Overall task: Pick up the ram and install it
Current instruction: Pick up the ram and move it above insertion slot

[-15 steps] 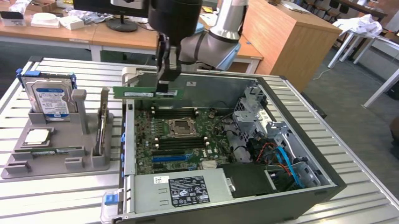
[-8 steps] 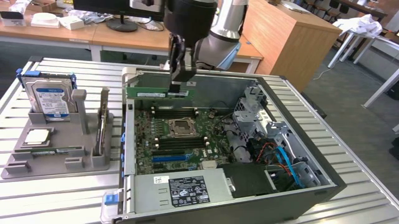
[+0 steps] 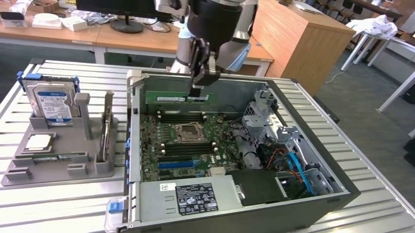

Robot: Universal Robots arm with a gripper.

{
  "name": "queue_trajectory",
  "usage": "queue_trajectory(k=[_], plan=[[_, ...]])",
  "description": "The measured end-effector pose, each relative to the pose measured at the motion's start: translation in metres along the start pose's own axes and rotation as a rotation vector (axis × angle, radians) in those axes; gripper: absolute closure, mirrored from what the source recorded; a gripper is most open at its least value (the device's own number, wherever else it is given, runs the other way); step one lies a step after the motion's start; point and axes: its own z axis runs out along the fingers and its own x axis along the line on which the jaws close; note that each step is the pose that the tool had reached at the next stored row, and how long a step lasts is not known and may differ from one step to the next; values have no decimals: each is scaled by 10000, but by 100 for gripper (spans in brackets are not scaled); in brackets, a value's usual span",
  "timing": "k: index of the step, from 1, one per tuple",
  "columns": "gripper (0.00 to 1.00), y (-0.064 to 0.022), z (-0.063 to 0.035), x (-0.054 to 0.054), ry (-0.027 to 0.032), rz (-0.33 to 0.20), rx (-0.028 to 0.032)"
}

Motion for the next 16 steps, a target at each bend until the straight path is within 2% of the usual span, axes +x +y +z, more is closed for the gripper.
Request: queue_trajectory(k=[11,14,16], plan=[[89,-334,-10,1,0,0,1],[89,-392,-12,2,1,0,0],[89,-397,-11,1,-1,0,0]])
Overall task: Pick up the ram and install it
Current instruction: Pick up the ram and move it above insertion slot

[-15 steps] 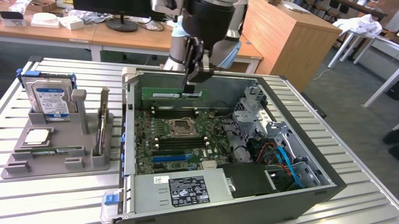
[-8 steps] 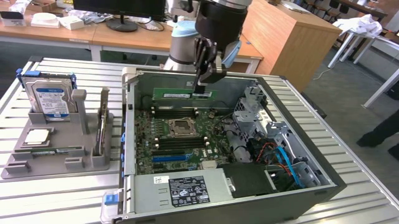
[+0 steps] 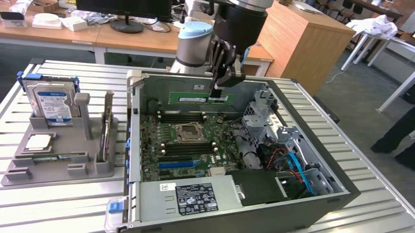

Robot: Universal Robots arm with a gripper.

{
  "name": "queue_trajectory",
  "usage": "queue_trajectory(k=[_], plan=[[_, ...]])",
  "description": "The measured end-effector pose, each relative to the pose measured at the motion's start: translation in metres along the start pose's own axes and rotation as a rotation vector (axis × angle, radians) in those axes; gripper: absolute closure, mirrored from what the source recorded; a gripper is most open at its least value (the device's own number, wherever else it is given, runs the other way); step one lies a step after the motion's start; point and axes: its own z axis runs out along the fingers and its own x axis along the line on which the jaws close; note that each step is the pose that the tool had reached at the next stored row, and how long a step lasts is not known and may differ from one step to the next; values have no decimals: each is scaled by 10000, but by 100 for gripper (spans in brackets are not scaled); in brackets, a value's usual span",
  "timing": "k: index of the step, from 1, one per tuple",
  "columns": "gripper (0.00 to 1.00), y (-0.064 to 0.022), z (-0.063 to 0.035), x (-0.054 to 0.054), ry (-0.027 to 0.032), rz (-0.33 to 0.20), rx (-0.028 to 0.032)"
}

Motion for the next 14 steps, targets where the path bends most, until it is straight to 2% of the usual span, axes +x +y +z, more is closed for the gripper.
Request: queue_trajectory(k=[7,14], plan=[[89,-1,1,-12,0,0,0],[89,-1,4,-126,2,0,0]])
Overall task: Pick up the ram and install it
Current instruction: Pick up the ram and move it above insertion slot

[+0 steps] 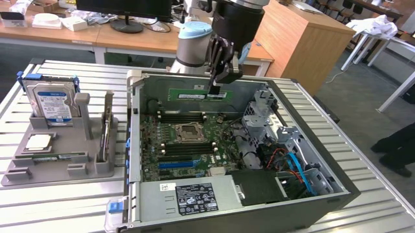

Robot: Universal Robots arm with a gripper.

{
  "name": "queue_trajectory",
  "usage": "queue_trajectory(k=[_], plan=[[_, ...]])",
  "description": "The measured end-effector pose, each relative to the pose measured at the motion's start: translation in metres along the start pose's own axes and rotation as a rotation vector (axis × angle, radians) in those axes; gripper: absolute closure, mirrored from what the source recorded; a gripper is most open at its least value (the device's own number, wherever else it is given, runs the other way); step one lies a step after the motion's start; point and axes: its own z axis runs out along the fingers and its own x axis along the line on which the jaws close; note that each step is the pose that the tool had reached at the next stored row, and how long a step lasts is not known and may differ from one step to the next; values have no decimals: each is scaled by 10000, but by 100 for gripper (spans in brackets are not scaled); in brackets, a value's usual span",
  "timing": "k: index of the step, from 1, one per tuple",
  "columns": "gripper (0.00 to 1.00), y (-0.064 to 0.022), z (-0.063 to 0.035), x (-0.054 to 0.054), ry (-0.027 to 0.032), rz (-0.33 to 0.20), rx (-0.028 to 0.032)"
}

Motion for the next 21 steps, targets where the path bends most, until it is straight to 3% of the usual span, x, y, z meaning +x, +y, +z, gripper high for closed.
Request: queue_trajectory(k=[8,13,21], plan=[[89,-1,3,-109,1,0,0],[89,-1,3,-115,1,-1,0],[89,-177,-1,-114,0,-1,-11]])
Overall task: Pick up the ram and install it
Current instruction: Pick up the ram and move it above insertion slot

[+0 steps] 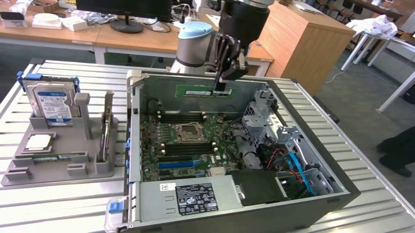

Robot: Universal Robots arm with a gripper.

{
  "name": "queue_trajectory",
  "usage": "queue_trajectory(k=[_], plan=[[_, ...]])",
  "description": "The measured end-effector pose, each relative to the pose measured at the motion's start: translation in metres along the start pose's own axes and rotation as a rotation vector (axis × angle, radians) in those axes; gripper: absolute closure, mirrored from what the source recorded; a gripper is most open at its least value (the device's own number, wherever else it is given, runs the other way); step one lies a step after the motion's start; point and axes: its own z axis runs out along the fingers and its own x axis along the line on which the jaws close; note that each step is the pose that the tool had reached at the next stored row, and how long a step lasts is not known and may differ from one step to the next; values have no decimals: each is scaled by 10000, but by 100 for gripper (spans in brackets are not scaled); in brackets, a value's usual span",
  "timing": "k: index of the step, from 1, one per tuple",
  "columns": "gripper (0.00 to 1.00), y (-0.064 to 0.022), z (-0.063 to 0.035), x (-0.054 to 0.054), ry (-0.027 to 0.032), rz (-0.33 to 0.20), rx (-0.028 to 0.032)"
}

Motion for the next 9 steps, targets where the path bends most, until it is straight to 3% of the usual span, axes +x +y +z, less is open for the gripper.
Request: queue_trajectory(k=[4,9], plan=[[89,-4,1,-4,-1,2,1],[89,-4,5,-82,-1,1,0]])
